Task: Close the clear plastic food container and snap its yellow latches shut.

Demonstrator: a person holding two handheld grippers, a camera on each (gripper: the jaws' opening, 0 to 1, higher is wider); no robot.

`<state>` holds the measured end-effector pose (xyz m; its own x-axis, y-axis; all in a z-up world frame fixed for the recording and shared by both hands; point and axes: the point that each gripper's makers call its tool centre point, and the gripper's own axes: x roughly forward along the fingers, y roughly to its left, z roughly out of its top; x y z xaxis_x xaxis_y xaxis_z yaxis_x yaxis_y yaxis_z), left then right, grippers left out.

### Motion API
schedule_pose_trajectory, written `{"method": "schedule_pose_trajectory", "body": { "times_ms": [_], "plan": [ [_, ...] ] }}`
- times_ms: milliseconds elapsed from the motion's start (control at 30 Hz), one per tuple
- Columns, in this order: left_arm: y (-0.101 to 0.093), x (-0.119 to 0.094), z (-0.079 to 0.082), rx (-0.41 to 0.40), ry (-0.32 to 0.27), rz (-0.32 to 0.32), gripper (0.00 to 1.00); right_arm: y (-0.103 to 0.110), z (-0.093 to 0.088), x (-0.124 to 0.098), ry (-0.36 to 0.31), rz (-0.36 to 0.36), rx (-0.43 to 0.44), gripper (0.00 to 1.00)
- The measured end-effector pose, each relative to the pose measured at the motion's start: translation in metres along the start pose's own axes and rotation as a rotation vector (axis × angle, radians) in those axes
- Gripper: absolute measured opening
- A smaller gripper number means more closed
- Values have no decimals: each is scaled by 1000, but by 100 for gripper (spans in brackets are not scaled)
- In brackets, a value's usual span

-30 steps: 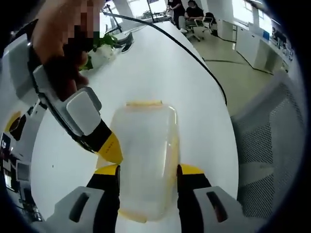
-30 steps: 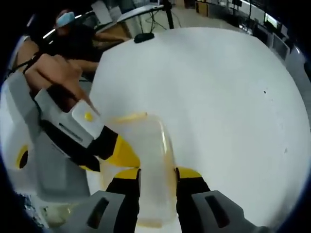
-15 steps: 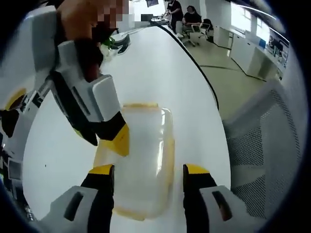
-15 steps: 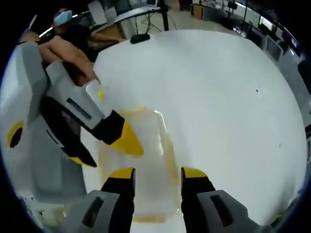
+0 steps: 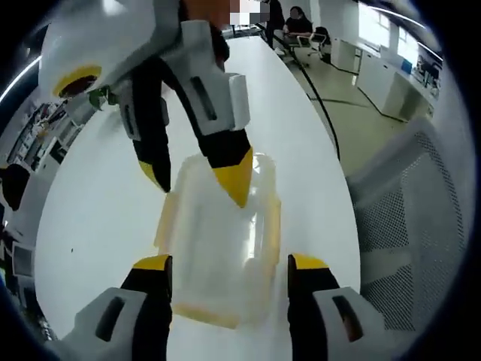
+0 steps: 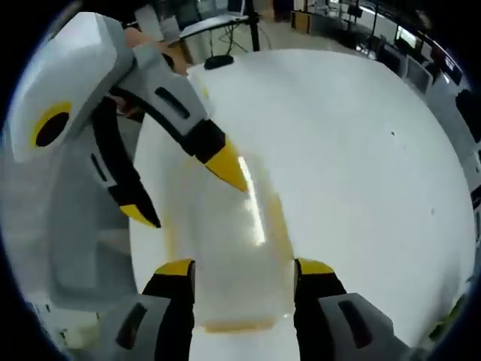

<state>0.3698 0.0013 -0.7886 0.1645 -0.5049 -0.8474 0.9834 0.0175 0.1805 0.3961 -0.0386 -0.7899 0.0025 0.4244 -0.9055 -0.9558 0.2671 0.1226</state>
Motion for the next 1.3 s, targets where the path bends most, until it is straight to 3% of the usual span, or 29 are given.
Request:
{"method": "schedule_pose_trajectory", "body": {
  "times_ms": [500, 600, 1300],
  "plan": [
    [14, 1, -13, 8, 16, -17, 75, 5, -13, -8, 20, -37, -48, 66],
    [13, 2, -16, 17, 23, -32, 77, 5, -14, -9, 12, -51, -73, 75],
    [16, 19, -28, 65, 70, -54, 83, 5, -33, 8, 82, -119, -163, 82]
  ]
}}
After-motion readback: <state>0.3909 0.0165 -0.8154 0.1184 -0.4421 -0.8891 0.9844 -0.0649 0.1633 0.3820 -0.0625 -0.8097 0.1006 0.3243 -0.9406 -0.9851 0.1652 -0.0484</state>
